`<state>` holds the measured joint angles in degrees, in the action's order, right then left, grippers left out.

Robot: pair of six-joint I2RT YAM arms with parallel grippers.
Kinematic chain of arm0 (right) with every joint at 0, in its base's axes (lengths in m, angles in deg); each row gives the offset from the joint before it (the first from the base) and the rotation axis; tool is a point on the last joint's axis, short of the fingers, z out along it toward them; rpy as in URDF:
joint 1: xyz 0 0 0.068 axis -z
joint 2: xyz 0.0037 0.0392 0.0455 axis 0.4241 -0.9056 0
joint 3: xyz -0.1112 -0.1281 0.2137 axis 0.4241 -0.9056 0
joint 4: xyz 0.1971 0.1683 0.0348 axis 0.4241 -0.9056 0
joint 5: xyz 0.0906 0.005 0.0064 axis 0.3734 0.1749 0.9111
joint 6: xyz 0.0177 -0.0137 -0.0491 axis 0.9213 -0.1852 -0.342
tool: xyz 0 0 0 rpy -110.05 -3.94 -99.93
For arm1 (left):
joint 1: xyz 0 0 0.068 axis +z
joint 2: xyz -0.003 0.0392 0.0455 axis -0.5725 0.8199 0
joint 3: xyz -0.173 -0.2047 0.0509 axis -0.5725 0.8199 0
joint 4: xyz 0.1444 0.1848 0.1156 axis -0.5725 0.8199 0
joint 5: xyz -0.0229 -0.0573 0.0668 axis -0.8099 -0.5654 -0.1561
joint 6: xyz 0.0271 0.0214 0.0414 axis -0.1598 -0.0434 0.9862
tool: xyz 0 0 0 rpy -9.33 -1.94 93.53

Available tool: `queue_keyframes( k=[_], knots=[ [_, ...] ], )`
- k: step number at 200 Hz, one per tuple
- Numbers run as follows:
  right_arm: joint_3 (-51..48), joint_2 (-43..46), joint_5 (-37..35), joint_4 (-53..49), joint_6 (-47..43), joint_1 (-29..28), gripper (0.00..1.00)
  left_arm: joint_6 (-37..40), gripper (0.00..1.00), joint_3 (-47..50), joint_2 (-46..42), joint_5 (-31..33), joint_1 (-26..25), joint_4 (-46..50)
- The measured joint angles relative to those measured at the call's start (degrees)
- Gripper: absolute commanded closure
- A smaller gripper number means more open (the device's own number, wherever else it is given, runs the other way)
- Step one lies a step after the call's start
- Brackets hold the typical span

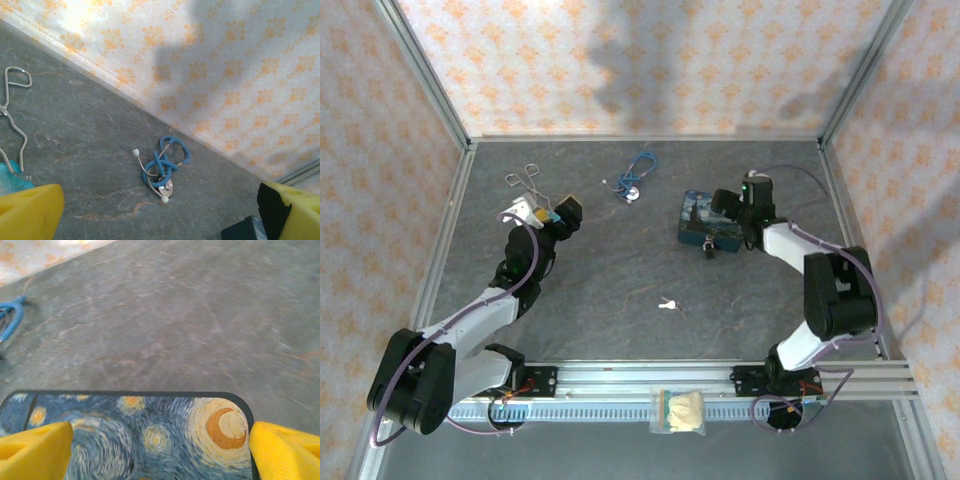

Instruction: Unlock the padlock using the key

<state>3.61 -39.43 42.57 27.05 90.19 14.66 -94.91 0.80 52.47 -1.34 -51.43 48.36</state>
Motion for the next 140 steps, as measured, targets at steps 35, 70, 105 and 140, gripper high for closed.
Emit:
queue_keyframes(
  k=[35, 70, 105, 140],
  knots=[
    [8.8, -8.2, 0.2, 0.3, -1.4, -5.7, 0.11, -0.9, 0.01, 0.0, 0.8, -1.8, 0.0, 0.0],
    [12.2, -11.0, 1.7, 0.7, 1.1, -9.9, 0.12, -3.1, 0.01, 1.4, 2.0, -3.4, 0.0, -0.5],
    [12.2, -9.2, 1.3, -2.1, 3.1, -10.8, 0.07, -4.4, 0.01, 1.5, 4.4, -5.8, 0.0, -0.9],
    [9.3, -4.0, 0.0, -8.5, 1.5, -10.0, 0.03, -5.9, 0.01, 1.4, 8.9, -10.3, 0.0, -2.3]
  ],
)
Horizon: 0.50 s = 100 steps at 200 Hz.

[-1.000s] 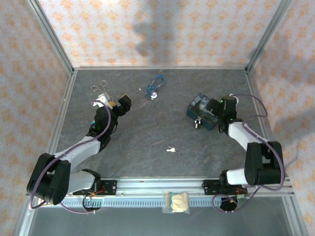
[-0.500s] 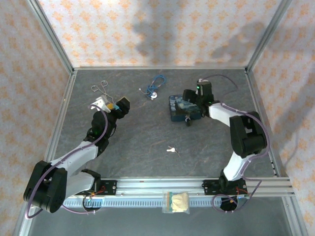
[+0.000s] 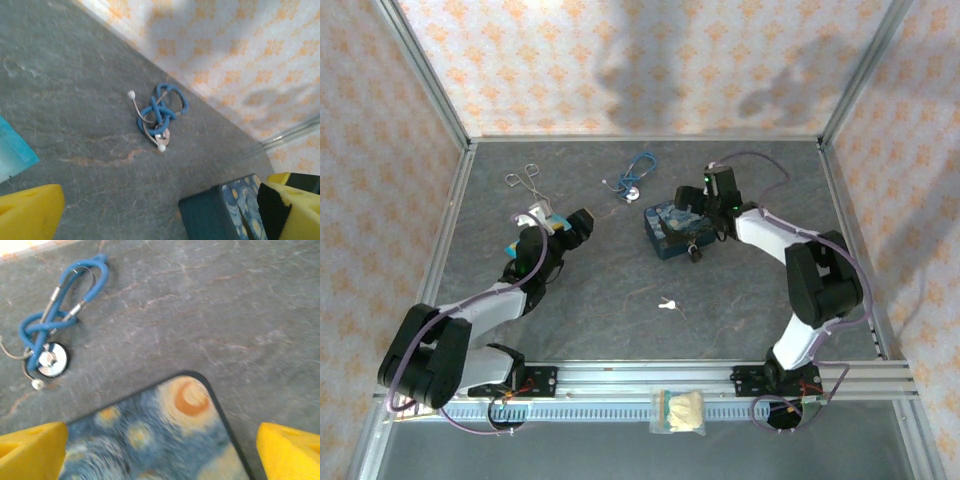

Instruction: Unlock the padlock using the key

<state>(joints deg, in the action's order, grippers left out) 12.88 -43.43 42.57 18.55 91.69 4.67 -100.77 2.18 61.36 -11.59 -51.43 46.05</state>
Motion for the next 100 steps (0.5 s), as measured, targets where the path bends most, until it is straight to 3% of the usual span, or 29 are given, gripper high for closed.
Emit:
queue_keyframes(
  k=[47, 100],
  knots=[
    [-6.2, 1.9, -0.6, -0.8, -1.7, 0.8, 0.06, -1.9, 0.01, -1.2, 4.8, -4.8, 0.0, -1.6],
    [-9.7, 2.3, 6.8, 5.5, 5.4, 0.5, 0.35, -3.0, 0.01, -2.1, 4.5, -4.7, 0.0, -2.8]
  ],
)
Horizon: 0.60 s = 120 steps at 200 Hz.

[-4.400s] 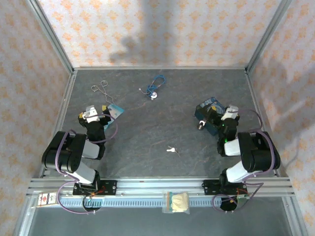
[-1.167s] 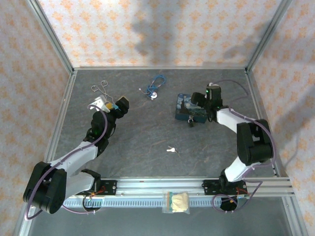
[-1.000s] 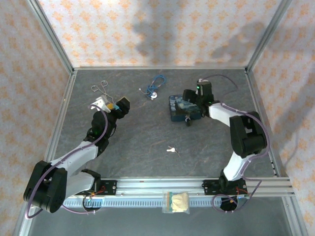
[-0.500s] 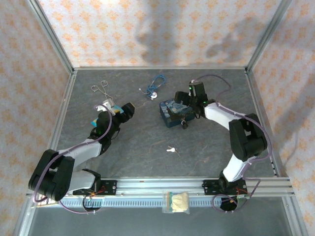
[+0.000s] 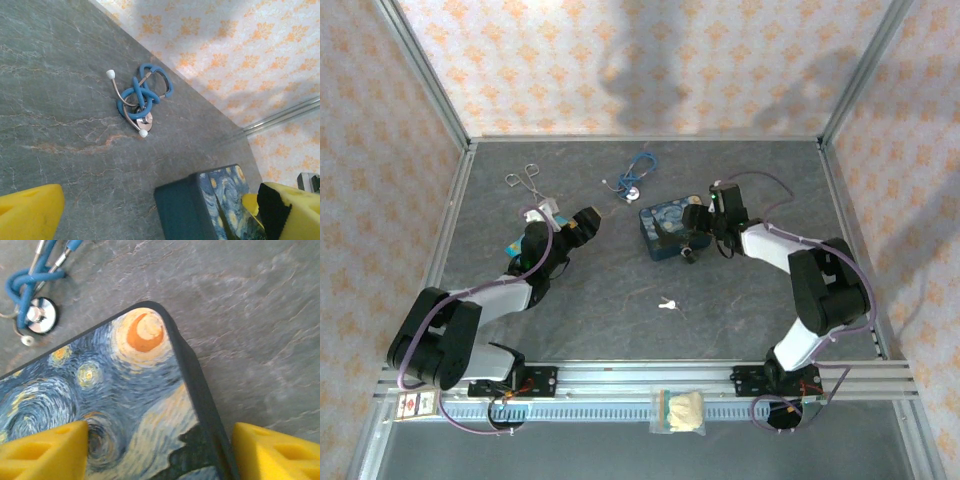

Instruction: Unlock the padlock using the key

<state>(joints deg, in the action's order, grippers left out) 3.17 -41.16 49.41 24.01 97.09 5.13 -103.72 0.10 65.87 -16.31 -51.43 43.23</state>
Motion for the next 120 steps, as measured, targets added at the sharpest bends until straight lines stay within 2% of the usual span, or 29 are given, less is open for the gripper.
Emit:
queue_keyframes(
  k=[35, 58, 95, 120],
  knots=[
    [-2.5, -1.7, 1.5, 7.9, 12.2, -2.8, 0.37, 0.0, 0.01, 0.3, -3.2, 1.6, 0.0, 0.0],
    [-2.5, -3.2, 1.3, 10.9, 17.4, -5.4, 0.34, 0.1, 0.01, 1.0, -5.8, 2.8, 0.0, 0.5],
    [-0.4, -3.0, -0.2, 6.8, 17.3, -7.1, 0.27, 0.5, 0.01, 2.0, -9.8, 5.1, 0.0, 2.6],
    [0.1, 1.6, -1.9, -0.5, 13.4, -7.1, 0.23, 0.5, 0.01, 3.6, -12.7, 7.1, 0.0, 3.1]
  ],
)
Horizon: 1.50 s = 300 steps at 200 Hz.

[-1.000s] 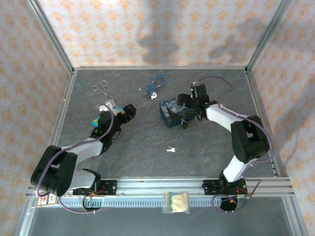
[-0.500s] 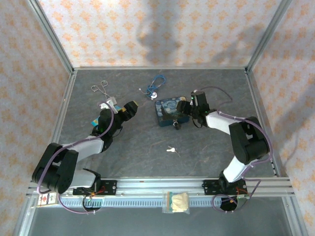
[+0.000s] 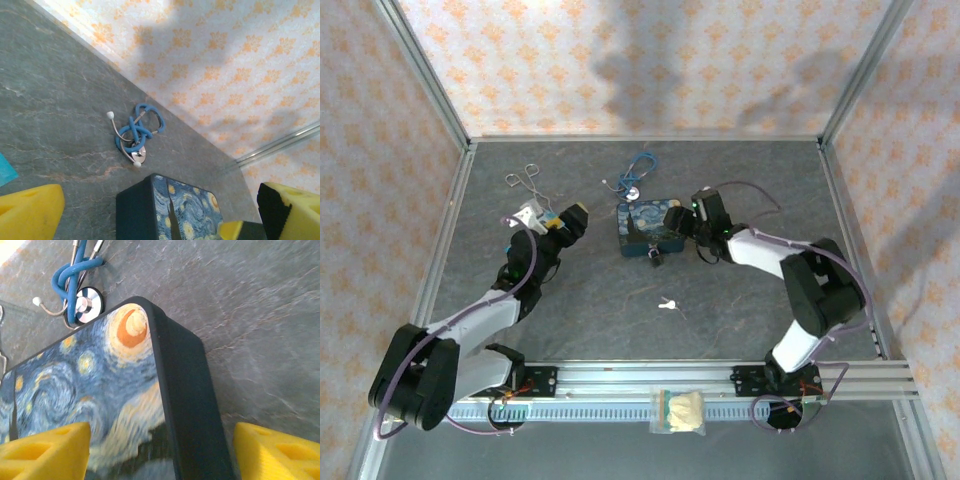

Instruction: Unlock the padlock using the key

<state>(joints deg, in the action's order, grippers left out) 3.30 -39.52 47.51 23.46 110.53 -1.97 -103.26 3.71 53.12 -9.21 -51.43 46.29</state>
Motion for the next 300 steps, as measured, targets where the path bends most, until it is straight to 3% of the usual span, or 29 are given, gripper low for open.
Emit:
queue_keyframes(
  k=[36, 70, 112, 144, 187, 225, 253, 279, 300],
  knots=[
    [0.0, 11.1, -1.4, -9.2, -5.6, -2.1, 0.24, -0.2, 0.01, 1.6, -0.9, 1.4, 0.0, 0.4],
    [-2.4, 16.5, -2.2, -16.2, -8.4, -10.2, 0.34, -1.1, 0.01, 1.6, 3.0, 0.6, 0.0, -1.0],
    [-7.0, 14.5, -1.8, -22.5, -9.9, -17.8, 0.45, -3.6, 0.01, 0.0, 11.3, -2.8, -0.8, -4.1],
    [-6.9, 9.3, -3.3, -25.5, -11.2, -21.7, 0.52, -4.0, 0.01, -1.6, 12.9, -4.7, -1.5, -5.5],
    [-6.9, 5.6, -5.7, -28.6, -12.0, -23.2, 0.6, -4.0, 0.01, -1.9, 12.9, -5.2, -1.6, -5.7],
    [-6.8, 5.4, -6.8, -28.7, -11.5, -23.6, 0.62, -3.9, 0.01, -1.9, 12.8, -5.2, -1.6, -5.7],
    [-7.3, 5.2, -8.1, -28.3, -10.3, -23.9, 0.77, -3.8, 0.01, -1.9, 12.8, -5.2, -1.6, -5.7],
    [-8.1, 6.0, -7.7, -25.9, -7.8, -23.9, 1.0, -3.8, 0.01, -1.9, 12.7, -5.2, -1.6, -5.7],
    [-8.2, 5.9, -6.1, -23.3, -5.6, -24.0, 1.0, -3.8, 0.01, -1.9, 12.2, -5.1, -1.6, -5.6]
  ],
)
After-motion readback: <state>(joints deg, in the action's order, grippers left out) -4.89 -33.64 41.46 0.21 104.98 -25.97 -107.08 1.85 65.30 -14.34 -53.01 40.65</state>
